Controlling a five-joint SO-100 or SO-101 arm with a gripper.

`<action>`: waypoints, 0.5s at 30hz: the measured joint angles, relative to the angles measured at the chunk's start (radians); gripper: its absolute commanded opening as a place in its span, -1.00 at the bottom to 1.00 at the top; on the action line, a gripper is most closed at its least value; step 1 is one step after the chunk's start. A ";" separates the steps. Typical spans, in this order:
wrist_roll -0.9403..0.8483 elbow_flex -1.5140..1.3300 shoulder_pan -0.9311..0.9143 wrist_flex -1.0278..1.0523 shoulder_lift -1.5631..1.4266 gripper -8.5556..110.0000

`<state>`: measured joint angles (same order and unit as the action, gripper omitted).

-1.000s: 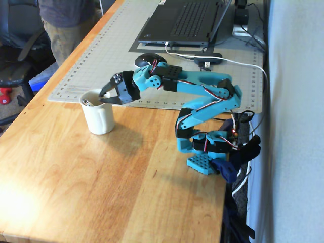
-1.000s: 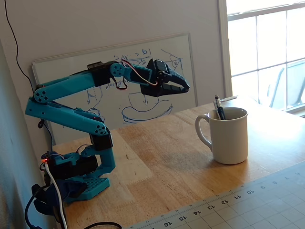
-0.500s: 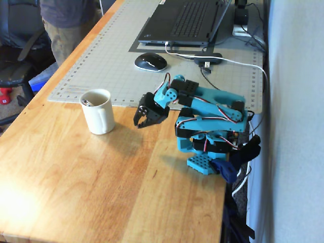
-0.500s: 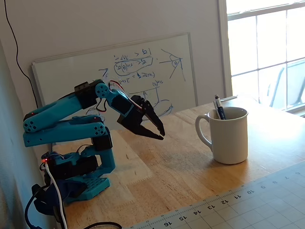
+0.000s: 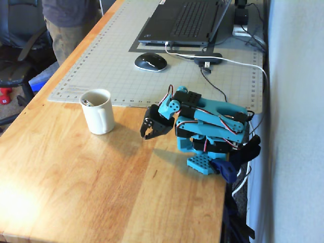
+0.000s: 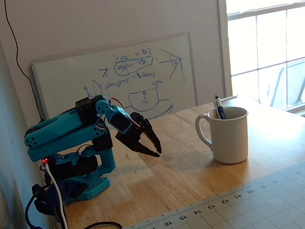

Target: Grasp a pen and put it in a mug.

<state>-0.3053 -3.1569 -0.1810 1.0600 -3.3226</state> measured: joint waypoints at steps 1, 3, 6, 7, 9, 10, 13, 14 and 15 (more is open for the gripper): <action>0.000 0.000 0.000 0.023 0.000 -0.83; 0.000 0.000 0.000 0.063 0.000 -0.83; 0.000 0.000 0.000 0.089 0.000 -0.83; 0.000 0.000 0.000 0.092 0.000 -0.83; 0.000 0.000 0.000 0.094 0.000 -0.83; 0.000 0.000 0.000 0.094 0.000 -0.83; 0.000 0.000 0.000 0.094 0.000 -0.83; 0.000 0.000 0.000 0.095 0.000 -0.83; 0.000 0.000 0.000 0.095 0.000 -0.83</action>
<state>-0.3053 -3.1569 -0.1810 1.1551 -3.3226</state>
